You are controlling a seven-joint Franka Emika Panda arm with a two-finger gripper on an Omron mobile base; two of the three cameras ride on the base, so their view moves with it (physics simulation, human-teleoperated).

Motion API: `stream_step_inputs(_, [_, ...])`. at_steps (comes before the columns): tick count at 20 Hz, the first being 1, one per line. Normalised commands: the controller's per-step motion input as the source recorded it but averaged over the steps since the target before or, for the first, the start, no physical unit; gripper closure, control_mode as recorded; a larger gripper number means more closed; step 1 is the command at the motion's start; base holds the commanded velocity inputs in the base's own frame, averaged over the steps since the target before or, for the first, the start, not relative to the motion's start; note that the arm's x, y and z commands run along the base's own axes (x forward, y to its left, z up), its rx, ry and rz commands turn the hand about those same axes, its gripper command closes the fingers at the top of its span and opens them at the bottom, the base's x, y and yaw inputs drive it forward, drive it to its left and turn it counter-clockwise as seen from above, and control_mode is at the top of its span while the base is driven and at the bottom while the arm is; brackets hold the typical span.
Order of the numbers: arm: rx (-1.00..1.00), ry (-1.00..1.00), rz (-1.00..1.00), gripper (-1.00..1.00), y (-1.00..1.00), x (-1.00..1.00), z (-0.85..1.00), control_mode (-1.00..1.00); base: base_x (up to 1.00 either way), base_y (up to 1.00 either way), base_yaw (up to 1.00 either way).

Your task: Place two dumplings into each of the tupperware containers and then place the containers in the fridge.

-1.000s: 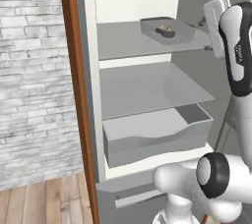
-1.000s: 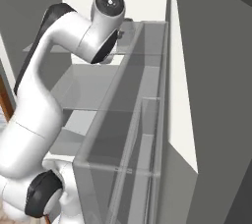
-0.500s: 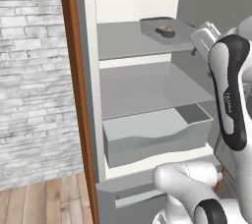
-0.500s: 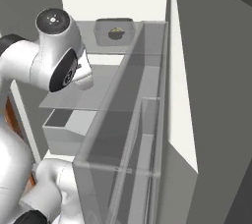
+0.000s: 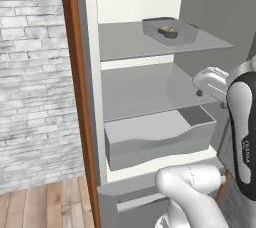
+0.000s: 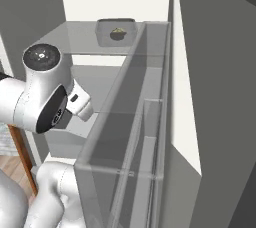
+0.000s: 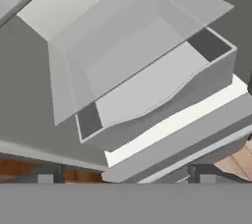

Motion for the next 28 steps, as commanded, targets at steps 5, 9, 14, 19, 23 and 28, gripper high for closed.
stream_step_inputs(5, [-0.32, 0.03, 0.17, -1.00, 0.25, -0.30, -0.46, -1.00, 0.00, 0.00, 0.00])
stream_step_inputs(9, [-0.17, 0.00, 0.12, -1.00, 0.28, -0.05, -0.04, -1.00, 0.00, 0.00, 0.00])
stream_step_inputs(14, [-0.01, 0.02, 0.05, -1.00, 0.16, -0.12, -0.06, -1.00, 0.00, 0.00, 0.00])
stream_step_inputs(19, [-0.12, 0.06, 0.09, -1.00, 0.03, -0.09, -0.04, -1.00, 0.00, 0.00, 0.00])
stream_step_inputs(23, [-0.03, 0.33, 0.07, -1.00, 0.00, 0.00, 0.01, -1.00, 0.00, 0.00, 0.00])
stream_step_inputs(28, [-0.14, 0.14, 0.00, -1.00, 0.05, -0.40, 0.11, -1.00, 0.00, 0.00, 0.00])
